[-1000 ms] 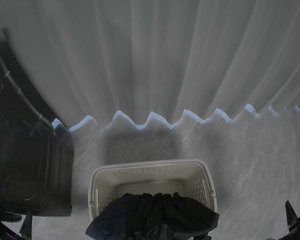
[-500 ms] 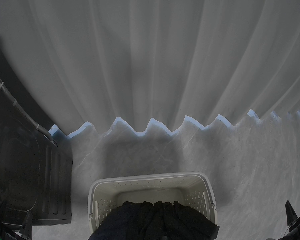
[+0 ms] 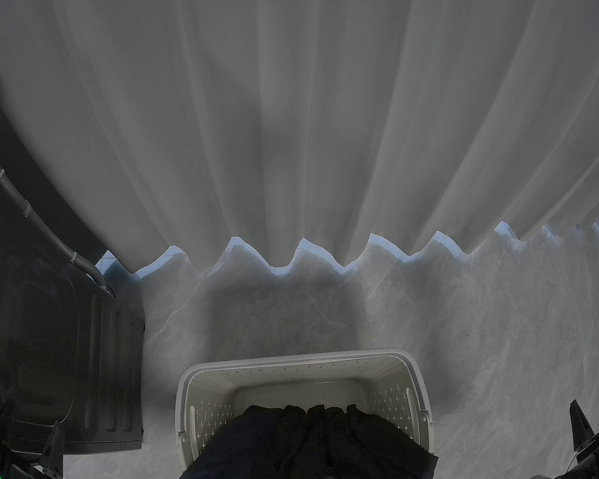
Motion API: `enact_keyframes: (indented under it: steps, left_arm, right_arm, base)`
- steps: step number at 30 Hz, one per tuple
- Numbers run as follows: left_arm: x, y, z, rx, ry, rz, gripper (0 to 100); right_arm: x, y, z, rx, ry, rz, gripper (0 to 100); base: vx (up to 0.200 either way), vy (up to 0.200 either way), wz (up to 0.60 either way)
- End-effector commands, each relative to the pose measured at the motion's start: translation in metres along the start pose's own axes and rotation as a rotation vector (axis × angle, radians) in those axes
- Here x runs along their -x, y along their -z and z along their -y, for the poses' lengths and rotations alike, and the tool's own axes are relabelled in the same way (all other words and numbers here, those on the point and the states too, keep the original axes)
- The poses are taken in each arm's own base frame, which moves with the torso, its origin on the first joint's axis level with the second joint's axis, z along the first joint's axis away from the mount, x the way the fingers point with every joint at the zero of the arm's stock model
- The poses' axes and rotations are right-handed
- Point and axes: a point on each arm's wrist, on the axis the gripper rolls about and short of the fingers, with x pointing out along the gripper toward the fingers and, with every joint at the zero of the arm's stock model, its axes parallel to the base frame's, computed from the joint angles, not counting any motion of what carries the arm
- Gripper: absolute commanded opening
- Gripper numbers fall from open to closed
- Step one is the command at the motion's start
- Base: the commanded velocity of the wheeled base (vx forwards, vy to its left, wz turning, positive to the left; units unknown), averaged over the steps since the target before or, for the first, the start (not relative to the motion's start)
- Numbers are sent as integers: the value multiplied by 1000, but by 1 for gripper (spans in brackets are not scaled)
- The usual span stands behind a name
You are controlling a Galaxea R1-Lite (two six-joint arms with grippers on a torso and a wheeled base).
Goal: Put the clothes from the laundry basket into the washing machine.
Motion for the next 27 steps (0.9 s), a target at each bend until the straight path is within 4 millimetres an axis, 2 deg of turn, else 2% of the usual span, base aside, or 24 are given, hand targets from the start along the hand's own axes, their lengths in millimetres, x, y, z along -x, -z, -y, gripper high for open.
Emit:
enact_keyframes:
  steps: [1, 17, 27]
  left_arm:
    - [0, 5, 0, 0, -1, -4, 100]
    - [0, 5, 0, -1, -1, -4, 100]
    - [0, 5, 0, 0, 1, -4, 100]
  right_arm:
    - [0, 5, 0, 1, -1, 0, 100]
    - [0, 5, 0, 1, -1, 0, 100]
    - [0, 5, 0, 1, -1, 0, 100]
  base:
    - [0, 0, 0]
    - [0, 0, 0]
    - [-200, 0, 0]
